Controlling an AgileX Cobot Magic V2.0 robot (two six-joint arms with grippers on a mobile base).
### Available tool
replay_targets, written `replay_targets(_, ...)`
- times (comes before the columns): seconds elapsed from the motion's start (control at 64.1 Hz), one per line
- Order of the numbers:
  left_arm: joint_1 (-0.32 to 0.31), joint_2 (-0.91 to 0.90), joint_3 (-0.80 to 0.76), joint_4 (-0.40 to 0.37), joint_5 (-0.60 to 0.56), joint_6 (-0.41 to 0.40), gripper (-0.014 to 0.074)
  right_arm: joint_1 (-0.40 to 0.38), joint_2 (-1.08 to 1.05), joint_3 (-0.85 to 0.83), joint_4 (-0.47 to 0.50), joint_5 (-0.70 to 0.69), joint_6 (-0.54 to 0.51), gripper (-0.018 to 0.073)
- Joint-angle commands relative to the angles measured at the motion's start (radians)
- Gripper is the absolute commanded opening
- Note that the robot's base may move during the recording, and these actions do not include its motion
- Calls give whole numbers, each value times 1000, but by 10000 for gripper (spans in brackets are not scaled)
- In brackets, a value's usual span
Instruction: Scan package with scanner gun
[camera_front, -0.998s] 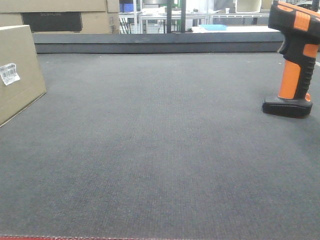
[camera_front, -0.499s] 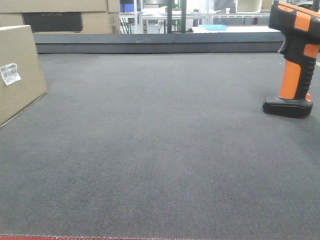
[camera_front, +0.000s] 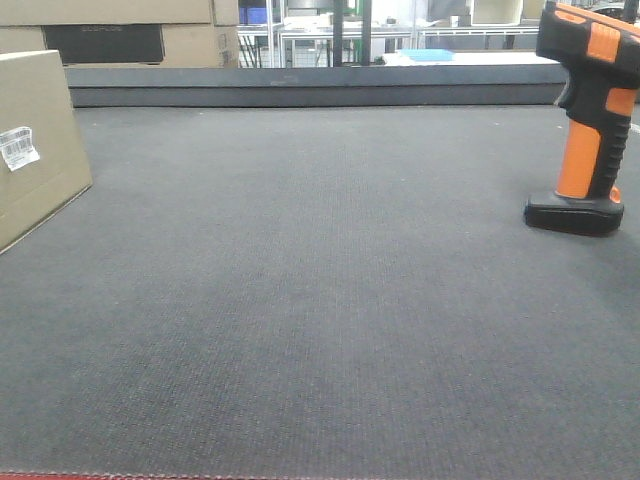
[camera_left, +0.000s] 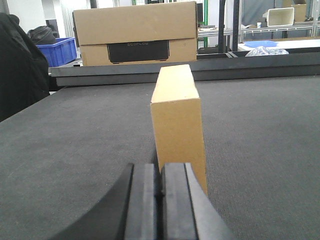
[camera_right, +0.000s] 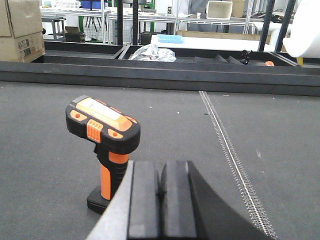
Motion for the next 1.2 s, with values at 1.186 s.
replay_targets(1.186,3,-6,0,-9,-55,0,-111,2,-218,313,-43,-203,10,-154)
